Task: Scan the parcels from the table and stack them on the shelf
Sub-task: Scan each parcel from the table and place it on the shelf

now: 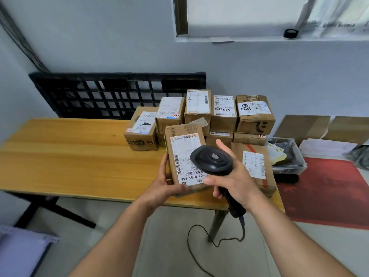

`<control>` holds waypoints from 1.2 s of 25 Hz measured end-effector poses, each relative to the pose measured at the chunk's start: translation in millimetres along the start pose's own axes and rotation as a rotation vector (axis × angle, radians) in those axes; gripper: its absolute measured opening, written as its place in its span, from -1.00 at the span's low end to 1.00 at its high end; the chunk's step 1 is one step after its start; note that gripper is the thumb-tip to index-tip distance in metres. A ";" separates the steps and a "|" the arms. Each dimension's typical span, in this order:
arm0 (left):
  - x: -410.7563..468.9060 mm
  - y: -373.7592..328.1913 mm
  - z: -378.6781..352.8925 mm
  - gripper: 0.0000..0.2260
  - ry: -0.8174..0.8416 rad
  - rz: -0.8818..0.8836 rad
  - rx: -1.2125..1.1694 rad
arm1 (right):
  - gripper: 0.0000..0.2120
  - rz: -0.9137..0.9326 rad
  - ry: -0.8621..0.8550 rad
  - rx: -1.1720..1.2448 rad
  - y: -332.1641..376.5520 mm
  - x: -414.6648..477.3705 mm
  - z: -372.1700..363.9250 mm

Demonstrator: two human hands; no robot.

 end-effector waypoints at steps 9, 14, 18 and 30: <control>-82.5 -83.8 129.6 0.16 -0.540 -0.452 0.210 | -0.01 0.252 0.148 0.028 118.9 -41.0 -86.1; -109.1 -100.0 159.8 0.15 -0.619 -0.517 0.263 | 0.01 0.283 0.252 0.071 137.3 -57.4 -114.3; -115.8 -101.4 167.0 0.15 -0.666 -0.528 0.288 | 0.01 0.293 0.254 0.043 139.2 -60.4 -118.5; -119.8 -110.9 153.4 0.15 -0.745 -0.543 0.308 | 0.03 0.271 0.316 0.057 130.7 -55.6 -102.5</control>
Point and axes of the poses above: each hand's wrist, its own x-axis towards the middle knuckle, its own z-axis out of the back of the hand, y = z × x, the point moved 7 cm from there along x, towards the middle knuckle, and after that the axes turned 2 degrees about -x, right-handed, at the moved point
